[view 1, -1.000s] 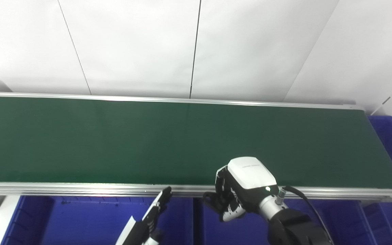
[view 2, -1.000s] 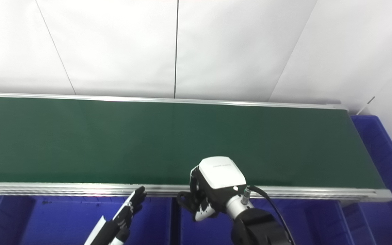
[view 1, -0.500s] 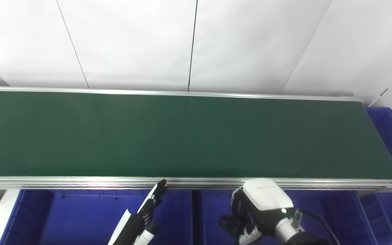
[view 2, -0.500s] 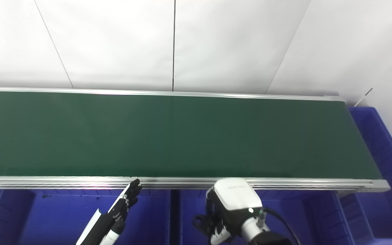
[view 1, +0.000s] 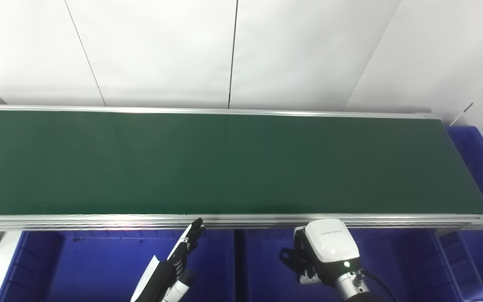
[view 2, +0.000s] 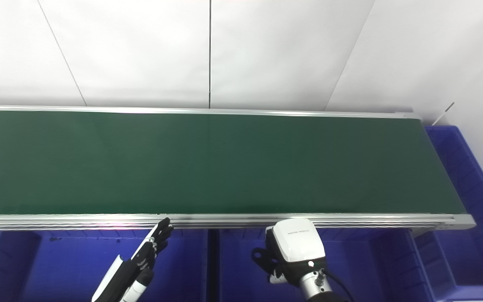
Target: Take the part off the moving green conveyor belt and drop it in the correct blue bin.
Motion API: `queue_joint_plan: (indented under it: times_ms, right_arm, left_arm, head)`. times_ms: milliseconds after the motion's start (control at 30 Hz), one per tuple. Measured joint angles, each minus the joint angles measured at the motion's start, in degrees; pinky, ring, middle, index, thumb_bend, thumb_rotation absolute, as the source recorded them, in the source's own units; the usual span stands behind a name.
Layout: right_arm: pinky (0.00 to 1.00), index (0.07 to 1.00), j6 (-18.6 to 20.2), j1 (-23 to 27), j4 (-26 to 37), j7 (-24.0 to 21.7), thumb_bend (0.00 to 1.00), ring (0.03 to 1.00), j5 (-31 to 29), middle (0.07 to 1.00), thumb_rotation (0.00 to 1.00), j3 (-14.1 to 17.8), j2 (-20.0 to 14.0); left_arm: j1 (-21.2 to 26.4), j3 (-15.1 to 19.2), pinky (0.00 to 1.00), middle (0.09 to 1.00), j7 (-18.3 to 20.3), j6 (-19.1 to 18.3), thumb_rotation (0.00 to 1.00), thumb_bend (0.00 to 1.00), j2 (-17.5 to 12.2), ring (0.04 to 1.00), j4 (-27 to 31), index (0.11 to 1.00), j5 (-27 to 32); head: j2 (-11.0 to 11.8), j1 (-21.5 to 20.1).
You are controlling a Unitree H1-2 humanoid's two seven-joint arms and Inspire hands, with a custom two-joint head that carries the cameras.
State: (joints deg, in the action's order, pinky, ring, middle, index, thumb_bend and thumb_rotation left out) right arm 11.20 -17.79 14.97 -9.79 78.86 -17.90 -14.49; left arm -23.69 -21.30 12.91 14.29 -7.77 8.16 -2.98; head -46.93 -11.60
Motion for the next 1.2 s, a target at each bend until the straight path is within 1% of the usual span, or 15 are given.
queue_joint_plan:
  times_ms: [33, 67, 167, 300, 467, 600, 667, 800, 900, 933, 967, 1000, 1033, 1067, 1200]
  right_arm:
    - [0.37, 0.735, 0.0, 0.1, -0.2, 0.2, 0.82, 0.51, 0.3, 0.669, 0.66, 0.0, 0.0]
    - [0.5, 0.777, 0.0, 0.2, -0.3, 0.2, 0.89, 0.625, 0.4, 0.759, 0.76, 0.0, 0.1]
    - [0.67, 0.815, 0.0, 0.1, -0.3, -0.1, 0.98, 0.769, 0.7, 0.857, 0.88, -0.1, 0.0]
    - [0.76, 0.879, 0.0, -0.1, -0.3, -1.9, 1.0, 0.84, 1.2, 0.915, 0.95, -0.6, 0.0]
    - [0.71, 0.89, 0.0, -0.6, 0.9, -5.4, 1.0, 0.809, 0.4, 0.905, 1.0, -0.6, 0.0]
    - [0.58, 0.849, 0.0, -0.7, 1.4, -5.3, 1.0, 0.724, -1.0, 0.85, 1.0, -0.6, 0.0]
    - [0.51, 0.824, -0.3, -0.8, 1.8, -4.7, 1.0, 0.646, -2.8, 0.795, 0.99, -0.6, 0.0]
    - [0.39, 0.781, -1.6, -1.6, 6.8, -4.4, 1.0, 0.5, -11.2, 0.65, 1.0, -0.3, 0.0]
    - [0.35, 0.731, -2.5, -2.4, 10.8, -4.4, 1.0, 0.471, -18.9, 0.596, 1.0, 0.0, 0.3]
    - [0.34, 0.664, -2.8, -2.9, 12.3, -4.2, 0.97, 0.46, -22.4, 0.563, 0.95, 0.3, 0.7]
    - [0.35, 0.587, -3.2, -3.4, 13.1, -3.5, 0.9, 0.449, -25.7, 0.53, 0.86, 0.8, 1.2]
    - [0.37, 0.567, -4.2, -3.9, 13.2, -2.7, 0.81, 0.46, -29.6, 0.534, 0.82, 1.3, 1.9]
    - [0.38, 0.564, -5.6, -4.7, 13.1, -1.1, 0.78, 0.467, -35.1, 0.54, 0.81, 1.7, 3.1]
    - [0.44, 0.609, -7.3, -5.5, 12.9, 0.2, 0.75, 0.518, -38.9, 0.588, 0.84, 1.9, 4.1]
    - [0.55, 0.712, -18.0, -9.1, 11.4, 7.1, 0.79, 0.617, -49.8, 0.695, 0.91, 1.9, 8.1]
  left_arm:
    - [0.0, 0.0, 0.98, 0.981, 0.0, 0.0, 0.93, 0.56, 0.1, 0.991, 0.1, 1.0, 0.0]
    - [0.0, 0.0, 0.98, 0.981, 0.0, 0.0, 0.93, 0.56, 0.1, 0.991, 0.1, 1.0, 0.0]
    - [0.0, -0.1, 0.98, 0.978, 0.0, 0.0, 0.93, 0.56, 0.2, 0.986, 0.1, 1.0, 0.0]
    - [0.0, 0.0, 0.97, 0.976, 0.0, 0.0, 0.93, 0.55, 0.2, 0.98, 0.1, 0.999, 0.0]
    - [0.0, 0.0, 0.98, 0.977, 0.0, 0.0, 0.93, 0.56, 0.2, 0.984, 0.1, 0.998, 0.0]
    - [0.0, 0.0, 0.98, 0.98, 0.0, 0.0, 0.93, 0.57, 0.2, 0.989, 0.1, 1.0, 0.0]
    - [0.0, 0.0, 0.98, 0.981, 0.0, 0.0, 0.93, 0.58, 0.2, 0.99, 0.1, 1.0, 0.0]
    - [0.0, 0.0, 0.97, 0.977, 0.0, 0.0, 0.94, 0.58, 0.2, 0.988, 0.1, 0.995, 0.0]
    - [0.1, 0.0, 0.97, 0.98, 0.0, 0.0, 0.94, 0.59, 0.2, 0.992, 0.1, 0.993, 0.0]
    - [0.0, 0.0, 0.98, 0.982, 0.0, -0.1, 0.95, 0.6, 0.2, 0.995, 0.1, 0.995, -0.1]
    - [0.0, 0.0, 0.99, 0.982, 0.0, -0.3, 0.95, 0.61, 0.2, 0.996, 0.0, 0.994, -0.1]
    - [0.0, 0.0, 0.99, 0.983, 0.0, -0.6, 0.96, 0.62, 0.2, 0.997, -0.1, 0.994, -0.2]
    - [0.0, 0.0, 0.99, 0.983, -0.1, -1.1, 0.96, 0.62, 0.2, 0.998, -0.3, 0.994, -0.3]
    - [0.0, 0.0, 0.99, 0.983, -0.1, -1.4, 0.95, 0.61, 0.2, 0.996, -0.4, 0.993, -0.6]
    - [0.1, 0.0, 0.98, 0.983, -0.1, -1.6, 0.93, 0.55, 0.4, 0.988, -1.5, 0.992, -1.4]
  head:
    - [0.0, 0.0]
    - [0.0, 0.0]
    - [0.0, 0.2]
    - [0.0, 0.2]
    - [-0.1, 0.0]
    - [-0.1, 0.0]
    - [-0.2, 0.0]
    - [-0.2, 0.1]
    - [0.0, 0.9]
    - [0.0, 0.9]
    - [0.1, 3.8]
    - [0.1, 4.5]
    - [0.2, 5.1]
    - [0.3, 5.5]
    - [0.7, 6.2]
